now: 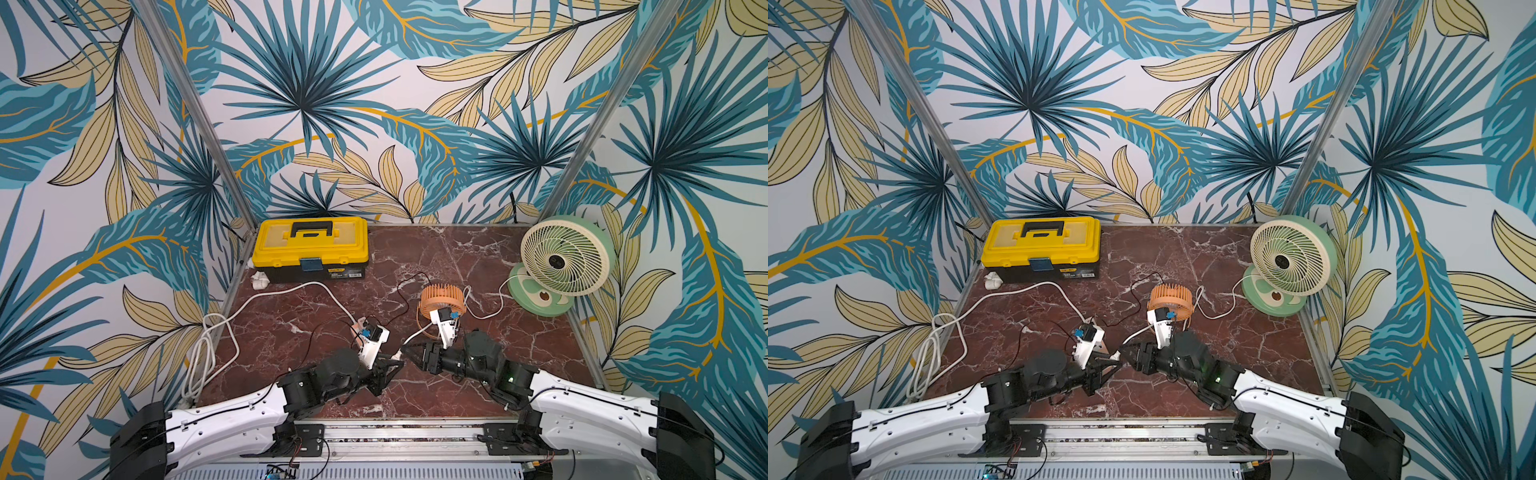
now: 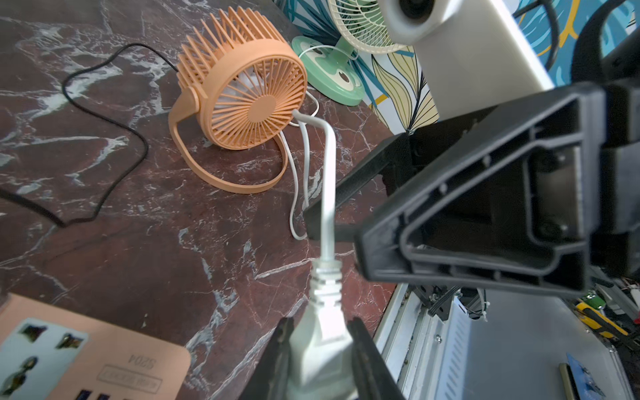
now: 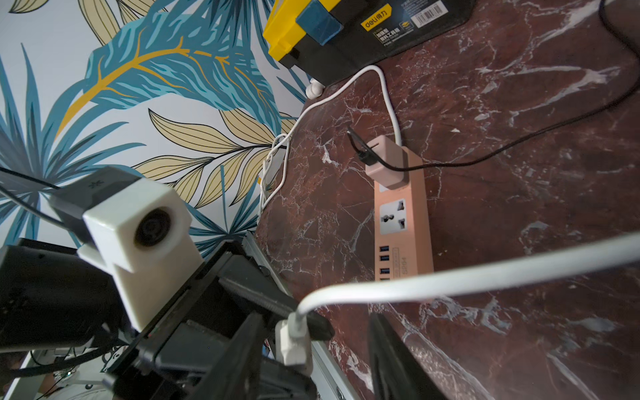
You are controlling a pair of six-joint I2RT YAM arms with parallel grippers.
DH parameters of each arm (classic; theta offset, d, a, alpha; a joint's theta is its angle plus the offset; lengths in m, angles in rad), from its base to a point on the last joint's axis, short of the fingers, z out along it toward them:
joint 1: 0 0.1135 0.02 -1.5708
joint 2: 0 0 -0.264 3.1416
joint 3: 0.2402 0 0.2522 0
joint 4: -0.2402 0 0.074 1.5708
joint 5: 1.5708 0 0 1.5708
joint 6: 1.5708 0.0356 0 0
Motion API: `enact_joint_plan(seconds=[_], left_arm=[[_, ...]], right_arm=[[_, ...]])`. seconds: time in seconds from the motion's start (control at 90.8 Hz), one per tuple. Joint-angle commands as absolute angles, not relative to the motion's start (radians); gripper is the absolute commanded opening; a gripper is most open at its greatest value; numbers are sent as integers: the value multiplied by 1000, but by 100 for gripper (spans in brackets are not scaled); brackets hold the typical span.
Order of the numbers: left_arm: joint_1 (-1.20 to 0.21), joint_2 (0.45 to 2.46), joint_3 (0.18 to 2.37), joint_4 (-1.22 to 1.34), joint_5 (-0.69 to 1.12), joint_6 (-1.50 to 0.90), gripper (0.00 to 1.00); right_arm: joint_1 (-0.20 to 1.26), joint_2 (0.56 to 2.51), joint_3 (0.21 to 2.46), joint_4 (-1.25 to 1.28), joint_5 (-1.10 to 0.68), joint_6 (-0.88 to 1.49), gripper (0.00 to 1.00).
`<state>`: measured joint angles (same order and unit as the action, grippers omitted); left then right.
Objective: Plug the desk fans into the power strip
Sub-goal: Pick up the plug from the center of the board.
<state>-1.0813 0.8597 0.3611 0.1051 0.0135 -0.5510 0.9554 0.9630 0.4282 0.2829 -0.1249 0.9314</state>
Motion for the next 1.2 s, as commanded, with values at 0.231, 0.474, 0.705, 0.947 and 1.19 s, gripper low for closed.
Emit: enact_joint_plan(seconds=[0.231, 0.474, 0.705, 0.947, 1.19], left_arm=[[-1103, 826, 437, 40, 79, -414, 12], [-1102, 820, 436, 36, 111, -402, 12], [-1103, 829, 437, 39, 145, -399, 12], [-1104, 829, 450, 5, 132, -390, 12], [-1103, 817, 446, 8, 96, -403, 27]], right_arm=[[959, 950, 492, 87, -263, 883, 59], [959, 967, 499, 97, -286, 888, 44], [959, 976, 495, 137, -305, 900, 39], [973, 1013, 492, 168, -329, 910, 21], [985, 1055, 489, 199, -322, 917, 8]])
